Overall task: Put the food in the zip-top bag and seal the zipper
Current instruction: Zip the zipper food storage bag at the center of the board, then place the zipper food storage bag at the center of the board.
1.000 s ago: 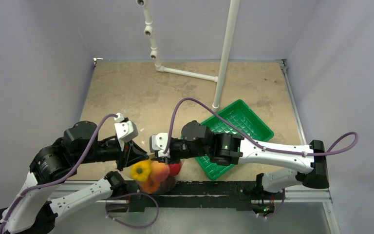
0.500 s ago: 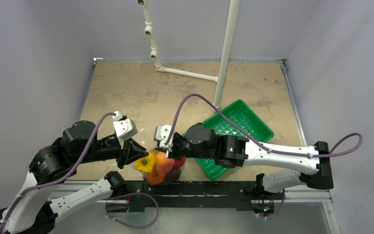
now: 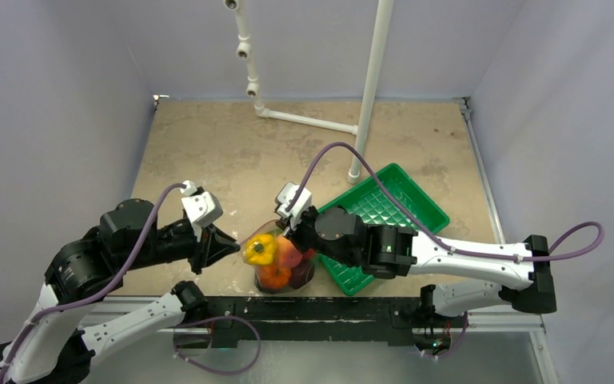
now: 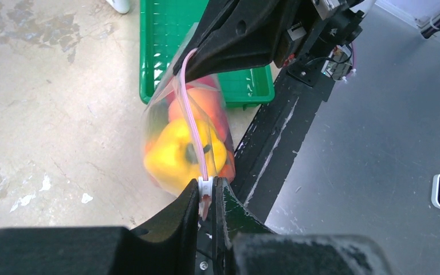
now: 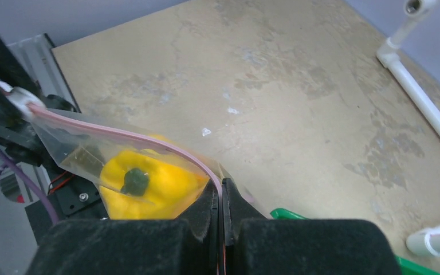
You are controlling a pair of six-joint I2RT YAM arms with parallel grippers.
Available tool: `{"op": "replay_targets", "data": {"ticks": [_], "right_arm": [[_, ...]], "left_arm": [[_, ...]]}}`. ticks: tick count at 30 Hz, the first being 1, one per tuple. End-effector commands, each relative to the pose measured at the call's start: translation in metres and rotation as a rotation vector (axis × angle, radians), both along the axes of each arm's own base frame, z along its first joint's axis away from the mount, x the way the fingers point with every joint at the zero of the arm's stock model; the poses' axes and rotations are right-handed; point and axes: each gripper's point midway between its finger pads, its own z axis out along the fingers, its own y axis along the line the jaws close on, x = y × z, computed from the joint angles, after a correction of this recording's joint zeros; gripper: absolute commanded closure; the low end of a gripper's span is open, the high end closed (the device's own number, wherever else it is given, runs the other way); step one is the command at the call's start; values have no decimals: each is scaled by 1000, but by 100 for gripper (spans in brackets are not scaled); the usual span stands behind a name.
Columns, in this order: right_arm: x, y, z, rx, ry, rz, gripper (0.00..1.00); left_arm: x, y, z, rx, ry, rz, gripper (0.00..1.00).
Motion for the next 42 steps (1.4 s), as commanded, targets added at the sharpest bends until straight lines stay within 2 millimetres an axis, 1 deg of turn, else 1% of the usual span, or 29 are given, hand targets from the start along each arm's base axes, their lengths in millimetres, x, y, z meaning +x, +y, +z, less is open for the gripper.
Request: {"op": "replay_targets", "data": {"ticks": [1,7,10,15,17,19,21,25,26,27,30,33,36,42], "right_arm": [[28,-29,13,61,0,-211,100],[23,-29,14,83,4,-181,100],[21,-28,15,87,3,-168,100],[8,-18,15,105,-2,-58,100],[6,-16,16,111,-19,-31,100],[2,-13,16,106,-28,5,100],[-4,-10,14,95,-25,43,100],[-13,-6,6,49,-38,116,100],[-14,-5,5,43,-39,131,100],[-16,-4,4,39,-38,141,100],[-21,-1,4,36,-43,180,100],[-28,3,3,31,-46,234,100],[-36,3,5,27,-45,277,100],[-44,2,11,41,-48,324,100]], "left_arm": [[-6,12,10,-25,-6,32,100],[-3,20,6,-1,-2,80,100],[-2,23,8,-5,-5,96,100],[2,21,9,-2,-15,103,96],[5,18,10,2,-19,103,90],[9,16,15,-3,-27,109,82],[13,13,23,-13,-44,111,77],[12,6,41,-48,-75,72,70],[10,2,46,-59,-80,45,63],[8,-2,50,-69,-84,20,61],[5,-13,57,-88,-91,-42,60],[11,-21,55,-77,-94,-54,57],[13,-30,46,-54,-73,-85,47],[27,-45,23,-8,-46,-89,43]]}}
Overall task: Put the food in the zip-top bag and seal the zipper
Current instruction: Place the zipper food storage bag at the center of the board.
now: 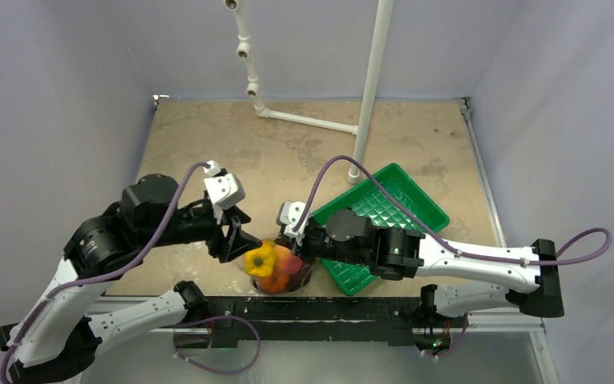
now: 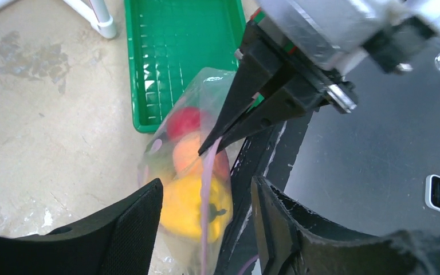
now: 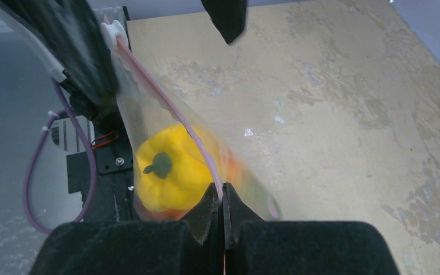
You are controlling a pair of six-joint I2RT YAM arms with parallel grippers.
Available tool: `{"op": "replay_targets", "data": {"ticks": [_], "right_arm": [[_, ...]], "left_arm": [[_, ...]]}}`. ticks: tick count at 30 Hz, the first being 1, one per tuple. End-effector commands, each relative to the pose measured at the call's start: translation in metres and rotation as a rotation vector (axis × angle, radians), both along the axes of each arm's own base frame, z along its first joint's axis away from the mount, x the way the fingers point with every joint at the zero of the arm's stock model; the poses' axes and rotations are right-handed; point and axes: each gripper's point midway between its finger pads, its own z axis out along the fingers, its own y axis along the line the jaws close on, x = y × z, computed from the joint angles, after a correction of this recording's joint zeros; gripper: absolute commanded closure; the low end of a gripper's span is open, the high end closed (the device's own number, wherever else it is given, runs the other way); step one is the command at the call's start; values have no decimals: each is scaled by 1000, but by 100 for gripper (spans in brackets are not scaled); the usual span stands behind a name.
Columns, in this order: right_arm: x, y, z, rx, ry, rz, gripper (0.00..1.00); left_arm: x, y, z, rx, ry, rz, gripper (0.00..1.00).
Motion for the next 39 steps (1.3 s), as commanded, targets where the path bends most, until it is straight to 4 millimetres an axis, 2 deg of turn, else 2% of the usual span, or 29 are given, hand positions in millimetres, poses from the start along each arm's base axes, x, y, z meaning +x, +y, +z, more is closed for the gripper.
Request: {"op": "replay_targets", "data": {"ticks": [1,11,17,23,30,33,36,38,39], "right_arm": [[-11,0,27,68,-23,69,100],[-12,-3,34,106,-7,61,100],[-15,-3,31,100,10,69,100],[-15,-7,38,125,13,57,100],[-11,-9,45,153,4,39,100],[-5,-12,46,171,-6,-3,100],[4,-18,53,198,-14,-62,89],[14,-26,60,221,-28,-129,66],[20,-31,62,228,-32,-171,58]], "left_arm": [[10,-15,-10,7,-9,-27,43],[14,-26,-52,73,81,-34,40],[13,-23,-61,78,93,-26,44],[12,-22,-71,86,100,-24,62],[15,-26,-73,92,84,-34,97],[31,-18,-72,123,37,51,100],[45,-10,-68,148,1,130,100],[59,-1,-65,172,-36,214,100],[63,2,-61,172,-51,242,100]]}}
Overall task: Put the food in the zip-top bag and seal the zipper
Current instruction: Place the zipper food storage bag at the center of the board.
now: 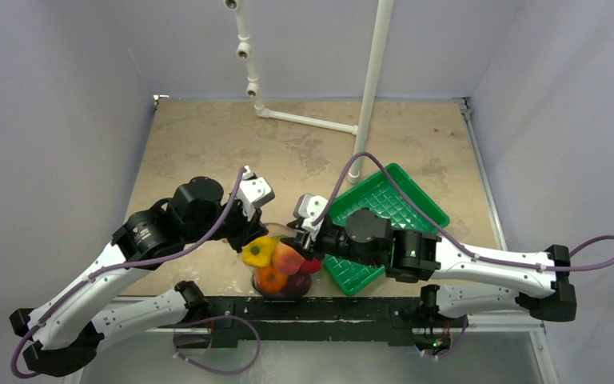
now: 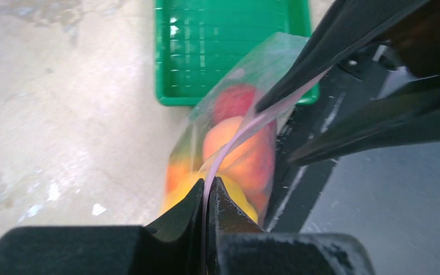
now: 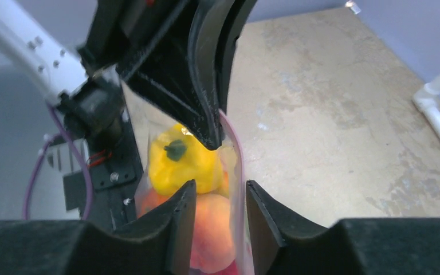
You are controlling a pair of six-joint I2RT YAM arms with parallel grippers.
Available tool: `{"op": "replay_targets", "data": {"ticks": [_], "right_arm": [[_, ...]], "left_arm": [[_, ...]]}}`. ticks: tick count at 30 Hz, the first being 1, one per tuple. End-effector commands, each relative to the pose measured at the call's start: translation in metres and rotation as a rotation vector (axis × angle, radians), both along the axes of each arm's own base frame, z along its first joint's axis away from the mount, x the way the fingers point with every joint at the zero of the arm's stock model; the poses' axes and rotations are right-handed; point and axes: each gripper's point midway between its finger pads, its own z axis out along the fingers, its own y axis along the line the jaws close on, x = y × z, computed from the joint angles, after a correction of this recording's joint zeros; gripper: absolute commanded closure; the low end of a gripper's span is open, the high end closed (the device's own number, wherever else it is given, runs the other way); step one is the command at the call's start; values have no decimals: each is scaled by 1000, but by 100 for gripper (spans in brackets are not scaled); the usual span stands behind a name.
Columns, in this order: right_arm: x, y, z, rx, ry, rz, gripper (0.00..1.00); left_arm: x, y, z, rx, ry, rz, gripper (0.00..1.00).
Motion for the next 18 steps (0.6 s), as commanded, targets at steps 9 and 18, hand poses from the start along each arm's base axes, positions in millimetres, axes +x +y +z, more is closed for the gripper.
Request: {"op": "replay_targets", "data": {"ticks": [9,18], "right_arm": [[46,-64,94,298,-65,-372,26],[51,-79,95,397,-43,-440,26]], "left_arm": [[79,61,85,33,-356,483,100],[132,92,105,182,-562,787,100]]}}
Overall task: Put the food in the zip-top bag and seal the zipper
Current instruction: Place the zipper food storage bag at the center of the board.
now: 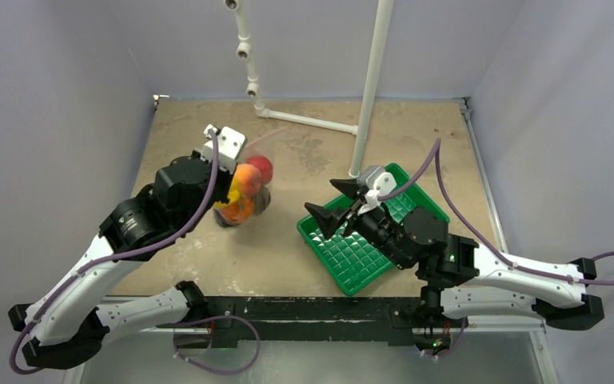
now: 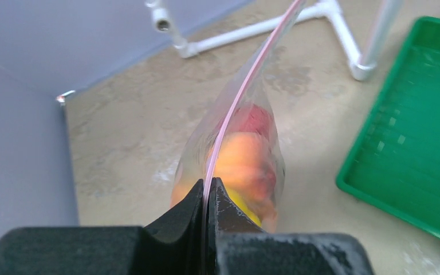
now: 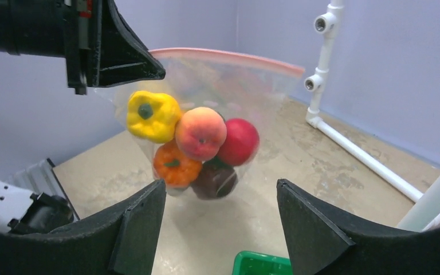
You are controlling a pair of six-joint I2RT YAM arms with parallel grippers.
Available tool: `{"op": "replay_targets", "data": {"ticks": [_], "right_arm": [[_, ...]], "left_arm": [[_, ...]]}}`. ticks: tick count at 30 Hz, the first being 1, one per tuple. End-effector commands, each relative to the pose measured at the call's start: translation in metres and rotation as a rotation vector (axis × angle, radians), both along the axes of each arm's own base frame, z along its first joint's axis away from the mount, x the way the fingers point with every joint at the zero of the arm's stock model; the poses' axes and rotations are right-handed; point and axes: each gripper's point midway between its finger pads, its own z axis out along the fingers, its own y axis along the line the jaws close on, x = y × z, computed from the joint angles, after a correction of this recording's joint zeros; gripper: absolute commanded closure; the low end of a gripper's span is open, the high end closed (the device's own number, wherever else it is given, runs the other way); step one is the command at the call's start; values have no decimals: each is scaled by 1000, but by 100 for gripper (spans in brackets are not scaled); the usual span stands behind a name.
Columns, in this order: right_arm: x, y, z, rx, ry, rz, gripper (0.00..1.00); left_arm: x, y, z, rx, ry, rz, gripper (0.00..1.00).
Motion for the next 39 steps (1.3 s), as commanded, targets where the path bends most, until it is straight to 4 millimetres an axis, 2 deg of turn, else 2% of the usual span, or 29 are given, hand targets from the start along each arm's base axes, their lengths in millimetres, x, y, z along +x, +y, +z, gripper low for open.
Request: {"op": "replay_targets", "data": {"ticks": [1,4,6,8,12,16,19,24,30,32,35,39], "right_arm": [[6,-4,0,88,29,-51,26],[5,-2,-9,99,60,-47,26],[3,-1,-15,108,72,-35,26],[2,-1,-22,108,86,-31,26],[0,0,-35,111,112,-22,26],[-1,3,-49,117,137,-23,26],[1,2,-56,137,168,-43,25],[7,-2,-71,170,245,-106,23],[6,-3,-88,234,338,-128,20],[5,-2,-95,246,370,-133,20],[4,1,-106,256,422,-139,19],[3,5,-126,266,485,-161,18]], "left_arm": [[36,17,15,70,-148,209,100],[46,8,-26,148,-107,214,100],[44,-1,-66,167,-33,173,100],[37,-7,-93,136,19,145,100],[16,-19,-125,30,107,52,100],[-6,-36,-137,-77,183,-60,100],[-16,-48,-149,-82,253,-116,100],[-25,-81,-147,-150,322,-223,100],[-32,-106,-165,-249,416,-254,100],[-33,-107,-170,-286,430,-240,100],[-36,-109,-176,-338,450,-227,93],[-45,-117,-184,-416,503,-233,76]]}}
